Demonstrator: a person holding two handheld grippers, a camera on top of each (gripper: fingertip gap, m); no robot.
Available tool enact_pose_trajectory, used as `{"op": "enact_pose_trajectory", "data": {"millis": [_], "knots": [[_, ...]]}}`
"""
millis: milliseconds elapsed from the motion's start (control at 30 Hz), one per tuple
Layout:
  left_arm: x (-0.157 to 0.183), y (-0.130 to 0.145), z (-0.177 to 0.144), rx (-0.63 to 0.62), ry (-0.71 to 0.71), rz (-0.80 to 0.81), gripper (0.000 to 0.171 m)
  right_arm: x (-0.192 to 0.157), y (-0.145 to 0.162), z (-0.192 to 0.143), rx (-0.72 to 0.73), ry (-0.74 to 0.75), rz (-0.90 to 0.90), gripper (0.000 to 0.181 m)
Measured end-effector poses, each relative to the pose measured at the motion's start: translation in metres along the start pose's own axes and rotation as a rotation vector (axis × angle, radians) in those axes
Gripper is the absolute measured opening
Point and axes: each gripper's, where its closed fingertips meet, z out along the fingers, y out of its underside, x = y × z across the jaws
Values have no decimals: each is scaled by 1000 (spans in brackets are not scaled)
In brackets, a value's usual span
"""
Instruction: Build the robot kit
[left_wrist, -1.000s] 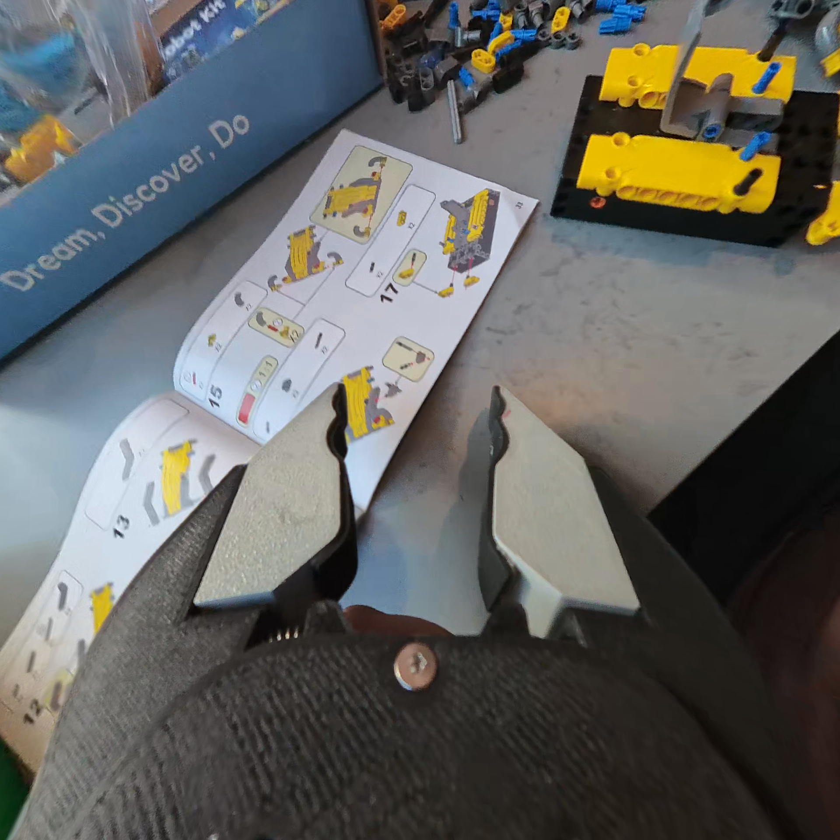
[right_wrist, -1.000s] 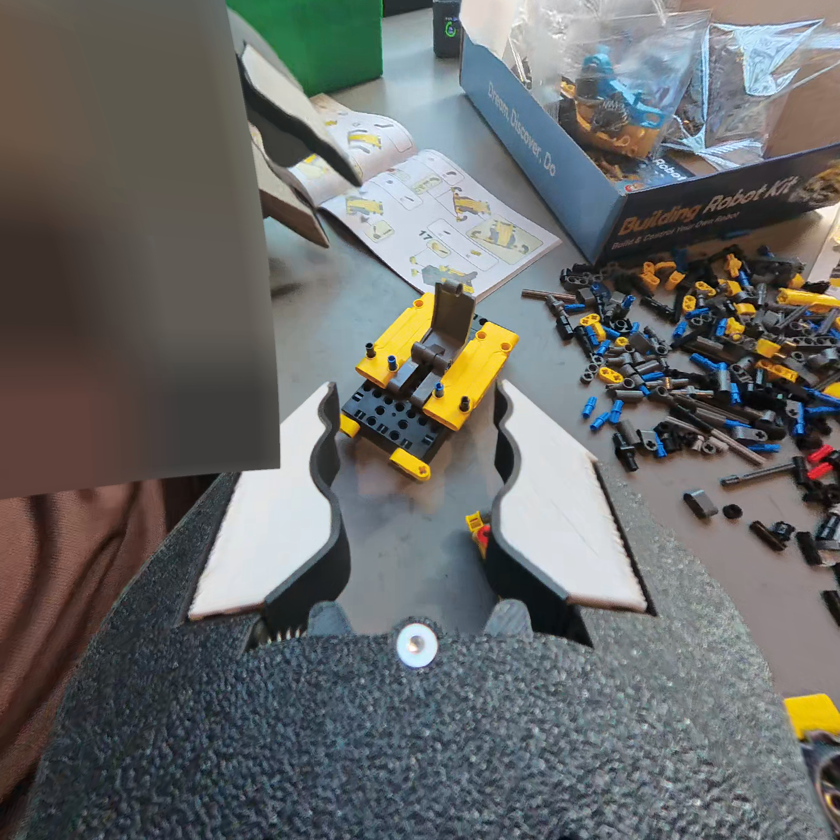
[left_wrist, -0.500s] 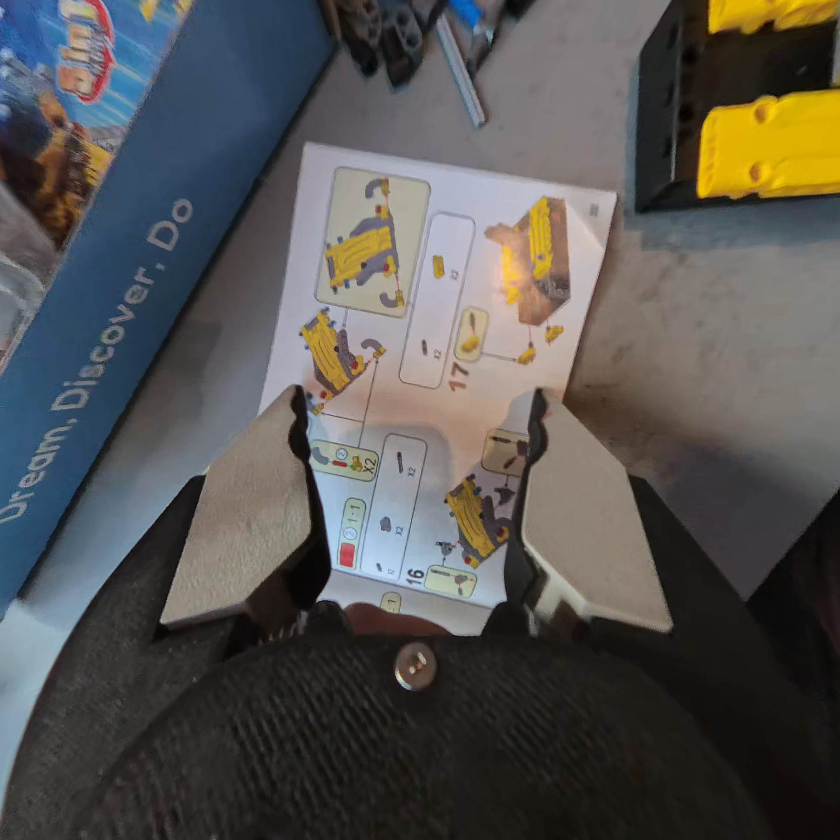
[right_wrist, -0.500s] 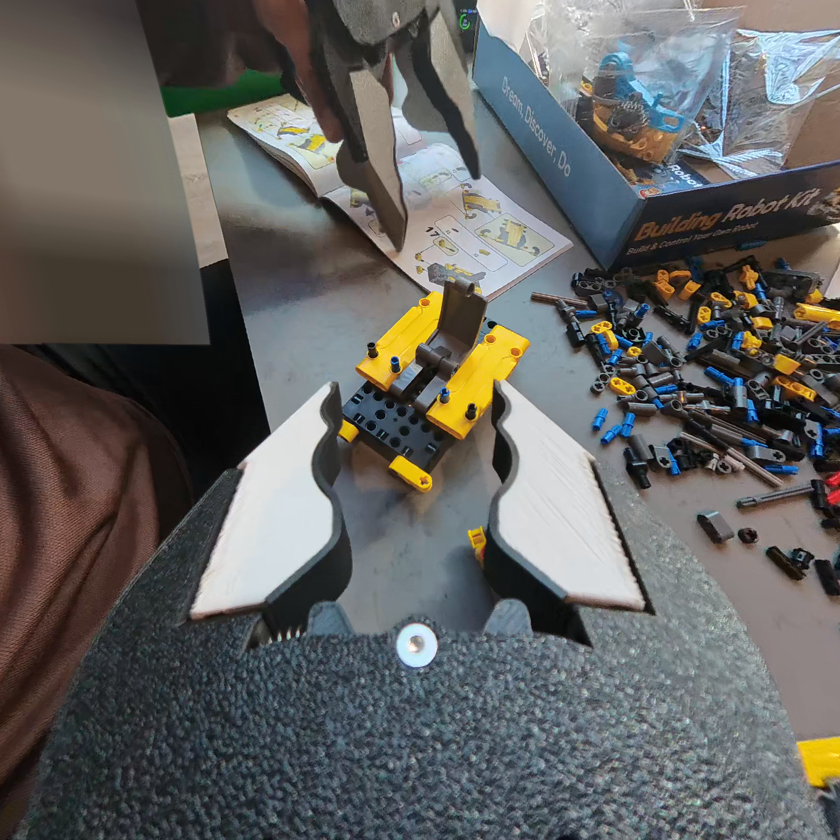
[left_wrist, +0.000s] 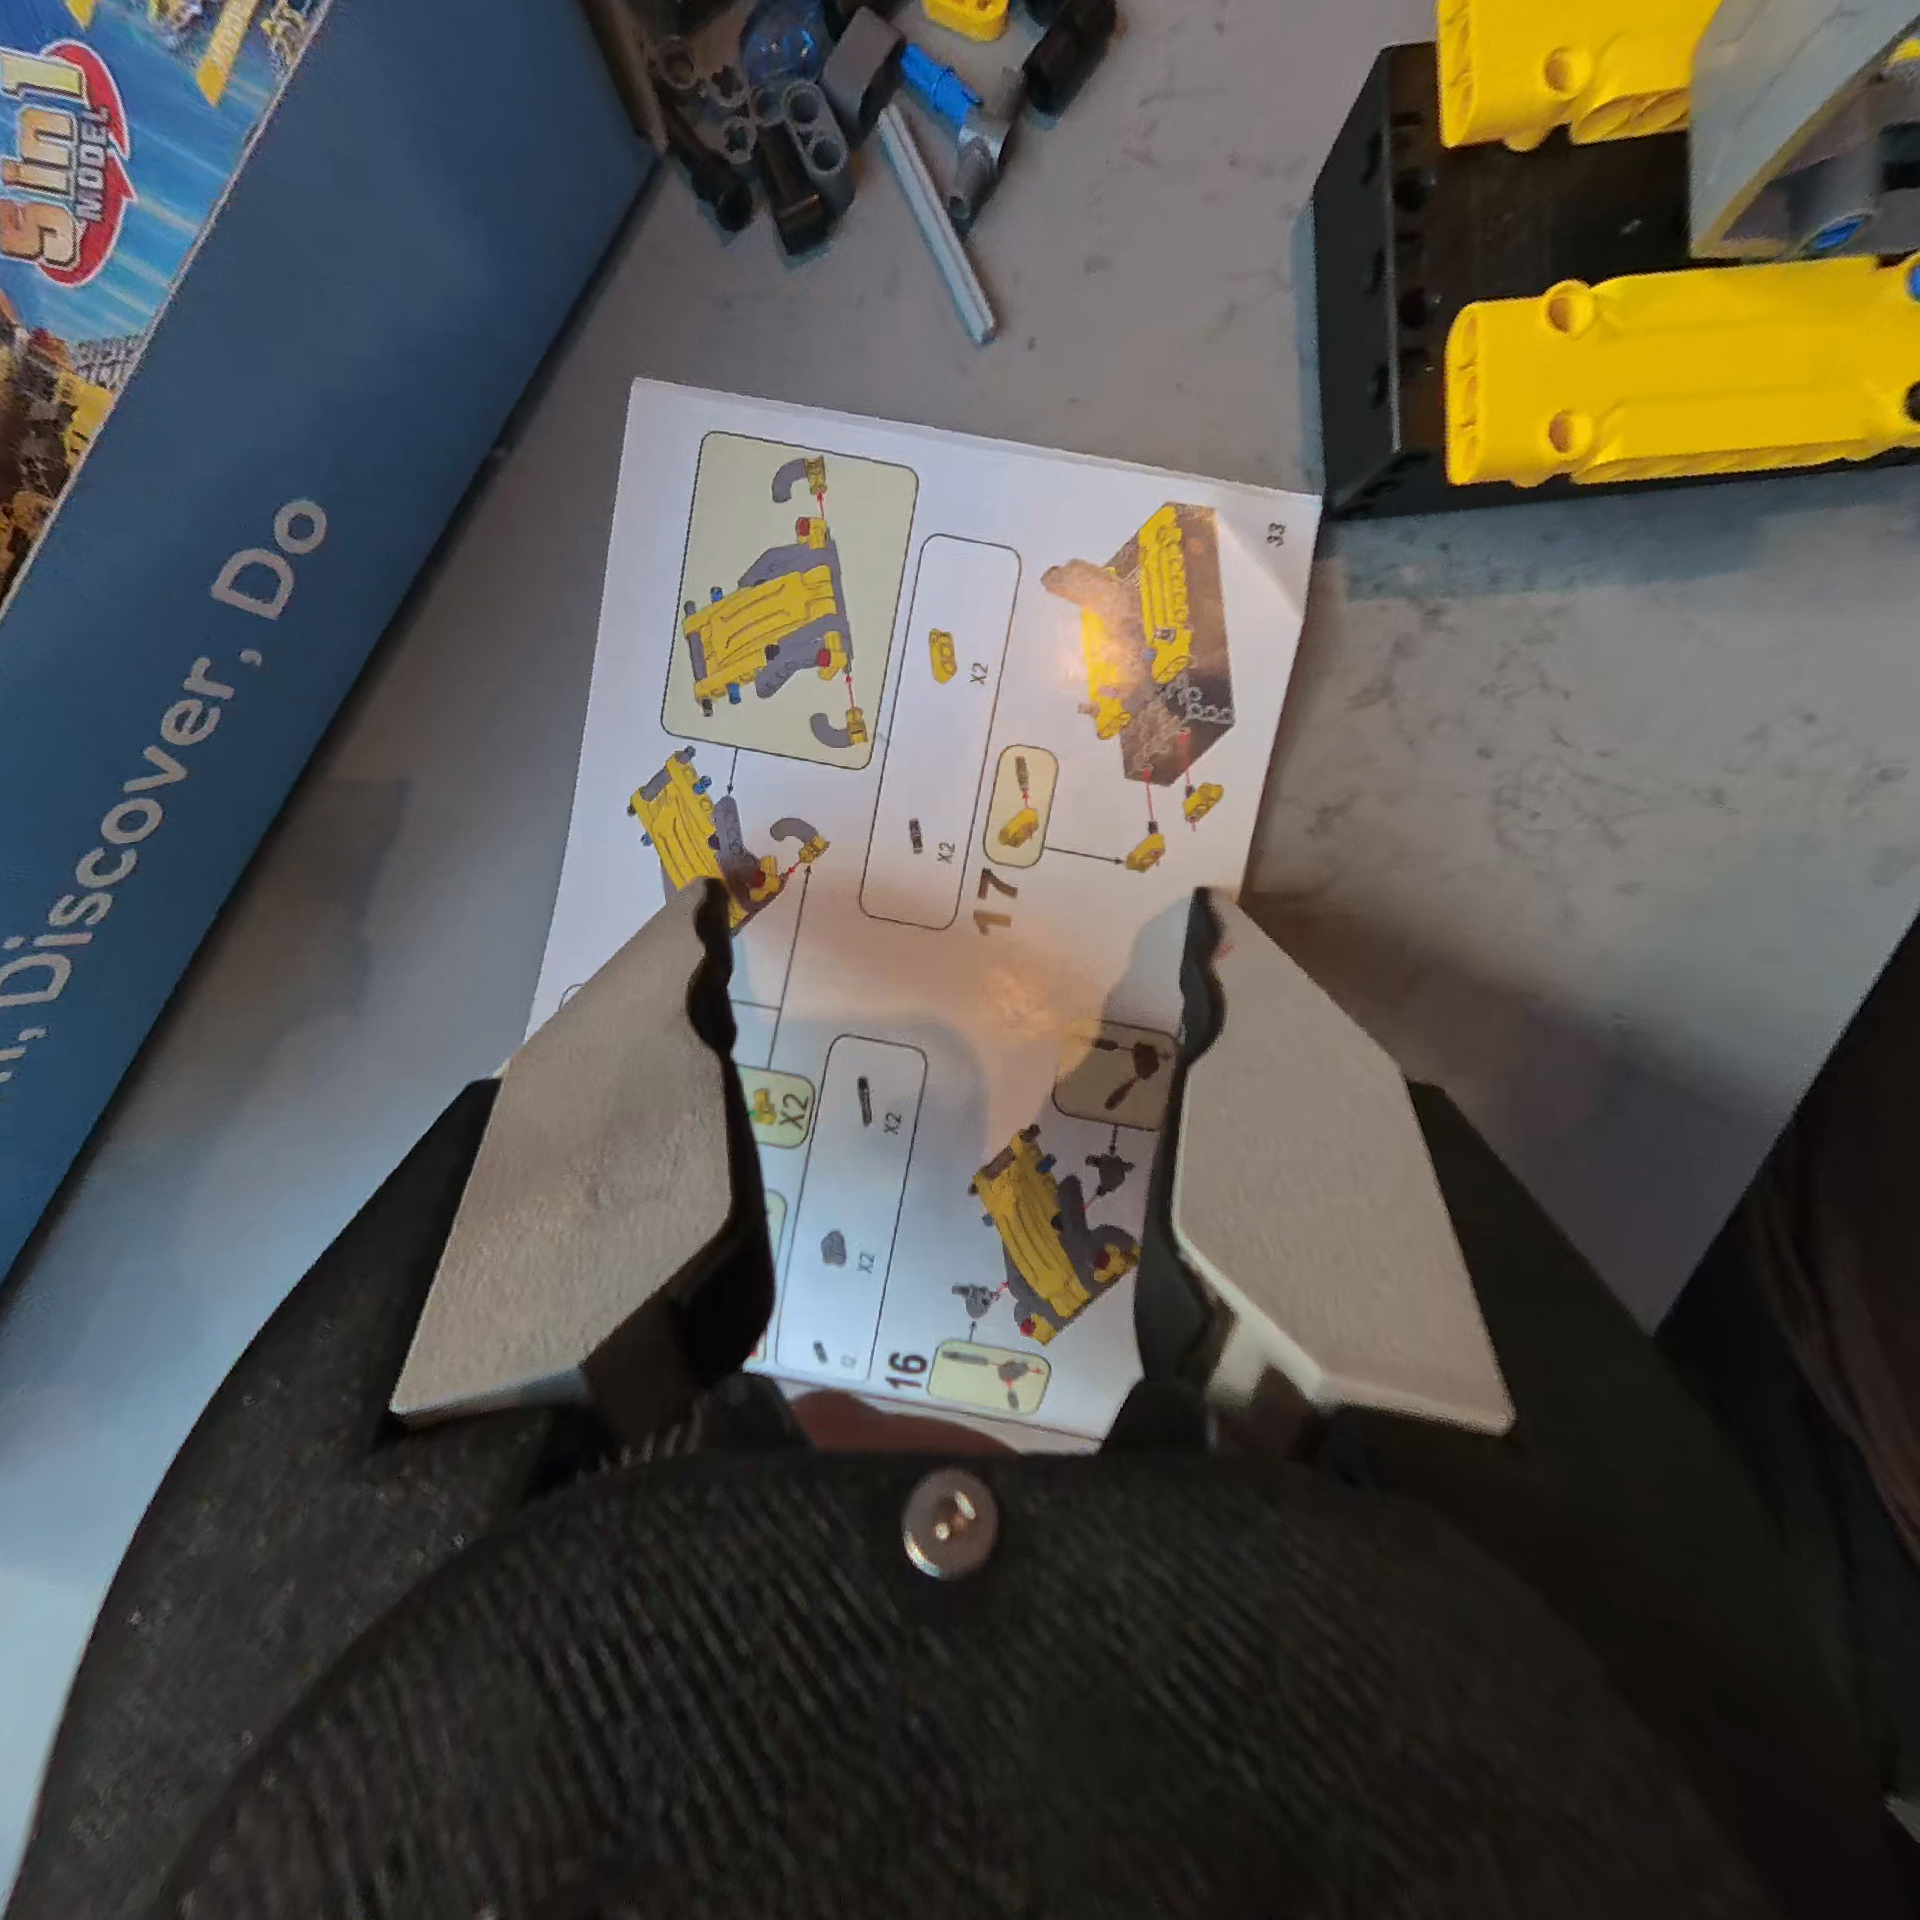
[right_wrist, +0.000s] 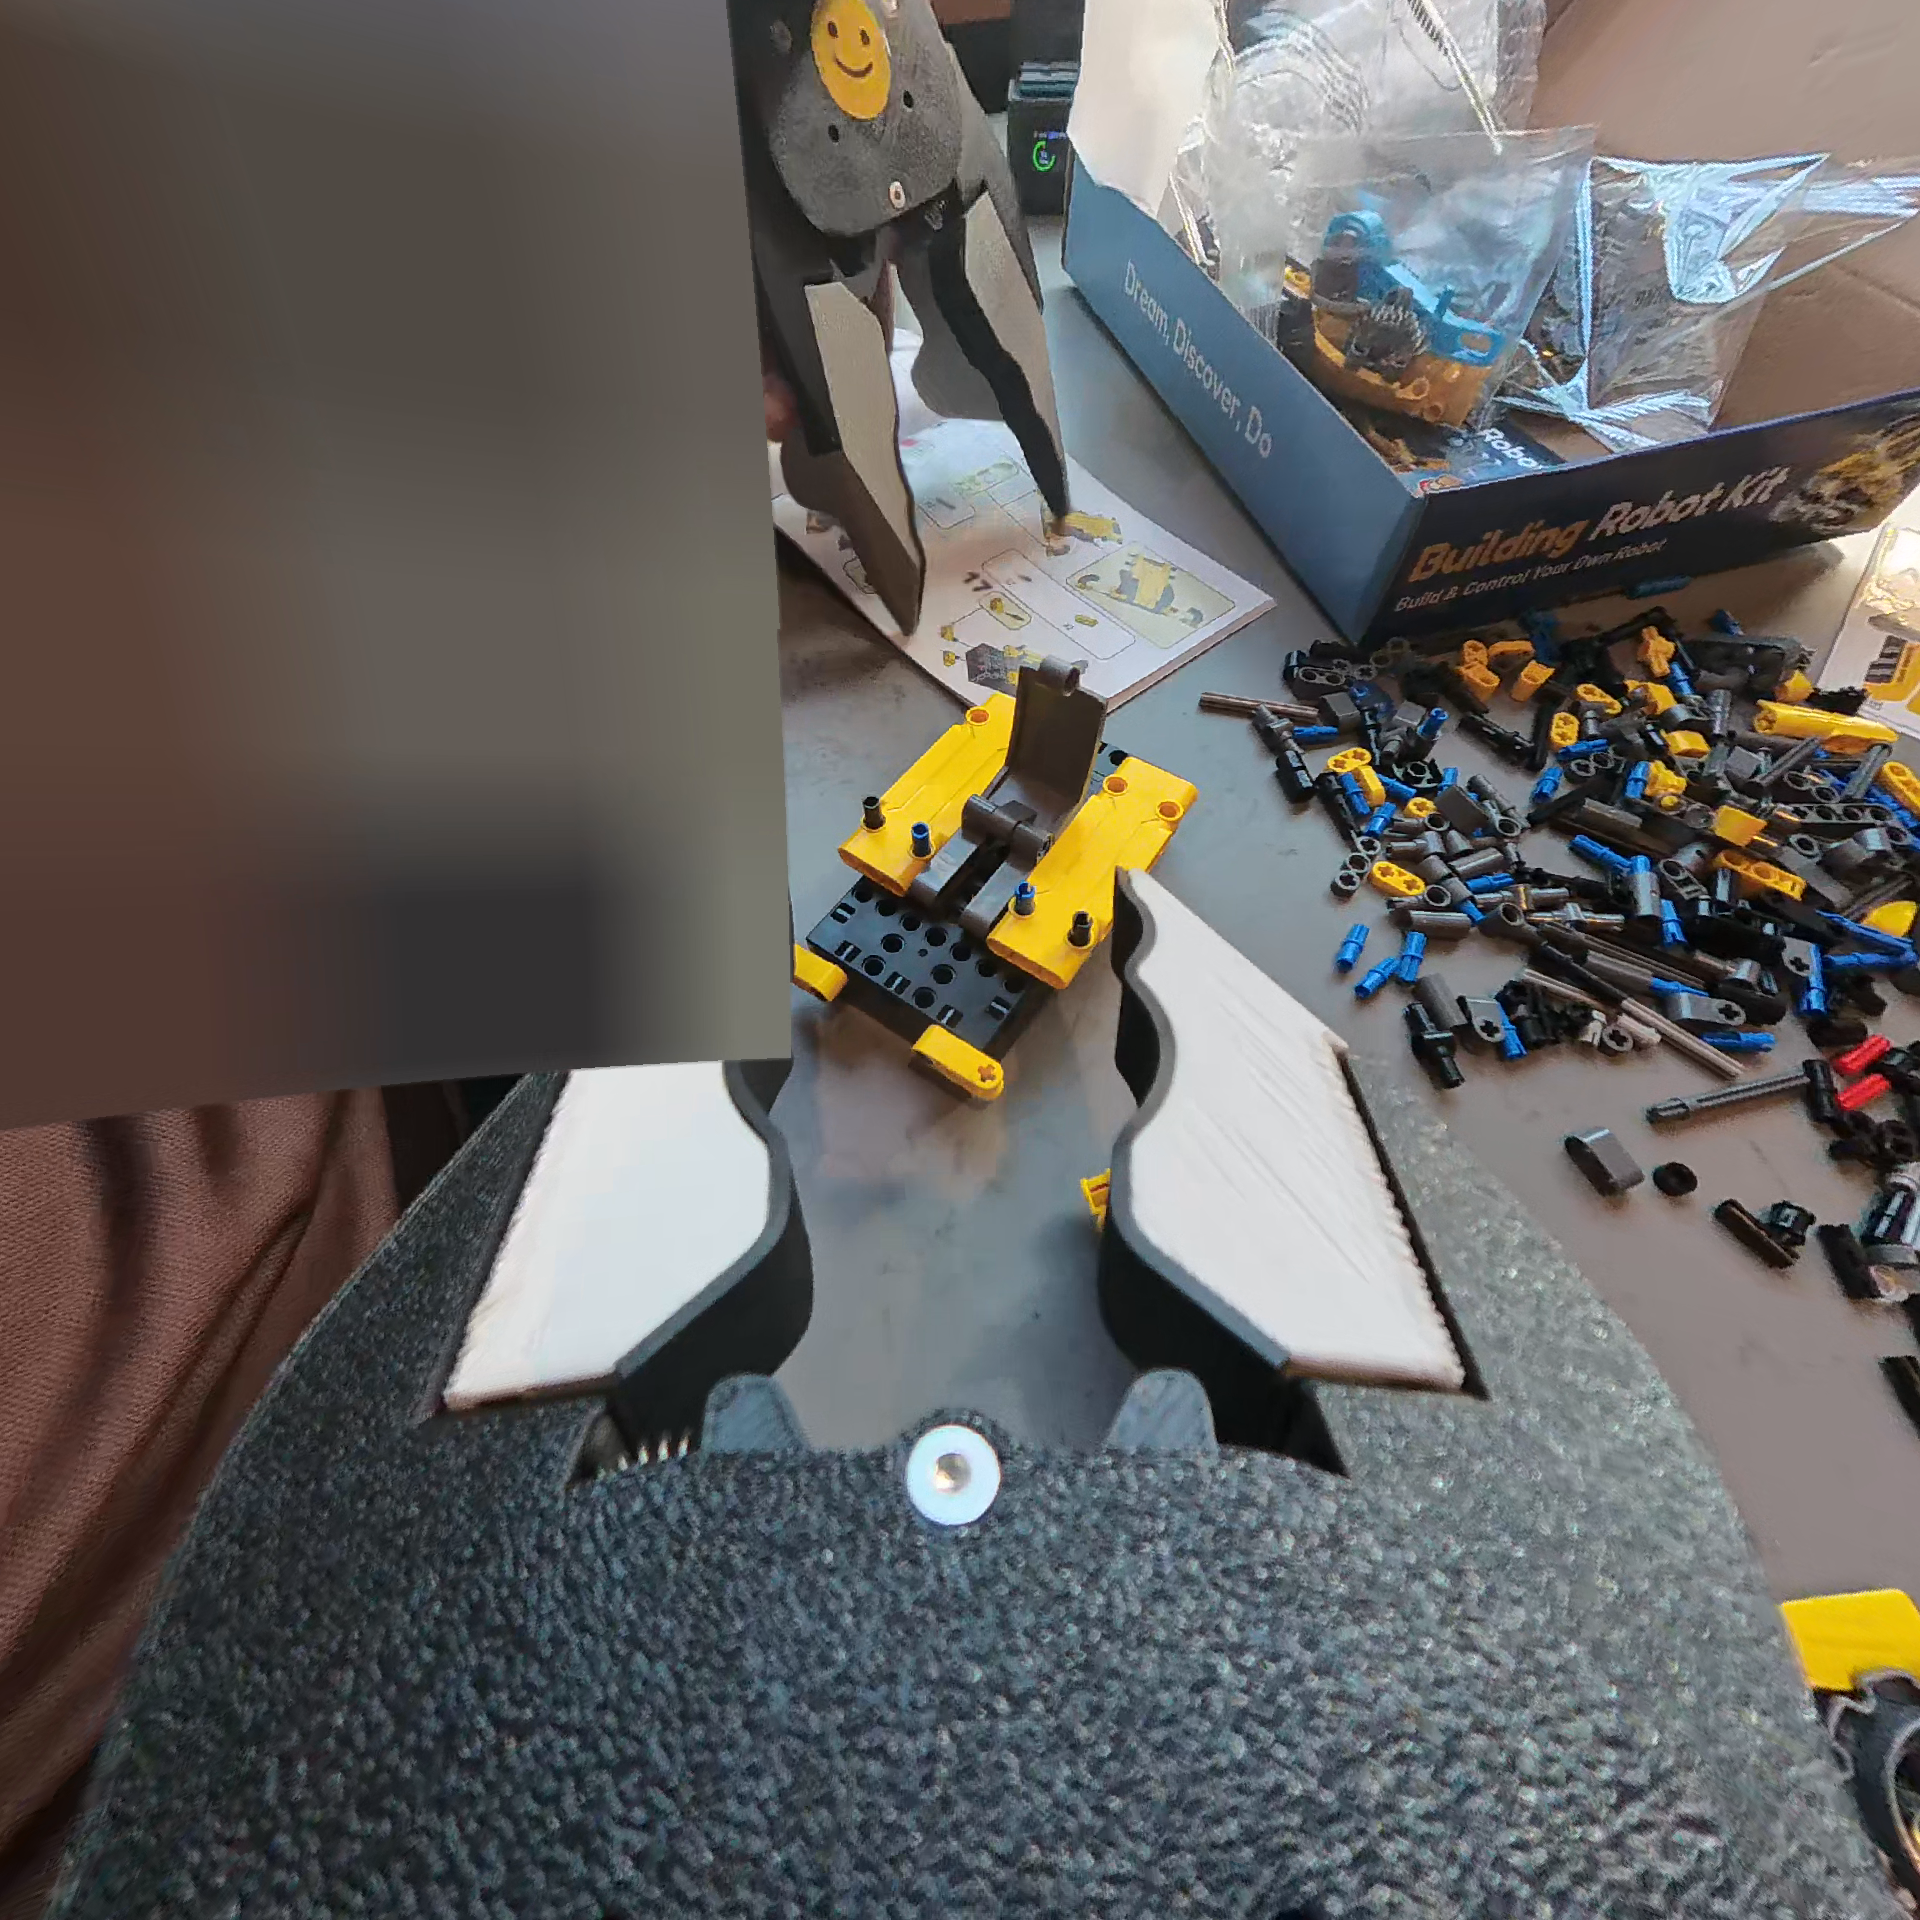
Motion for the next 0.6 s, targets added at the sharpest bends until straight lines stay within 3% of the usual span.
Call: {"op": "enact_pose_trajectory", "data": {"millis": [100,600], "knots": [[-3,2,0,-13,-31,-18,93,1,1,-2,2,7,4,56],[7,8,-4,-8,-24,-22,96,4,10,5,-30,12,17,55]]}}
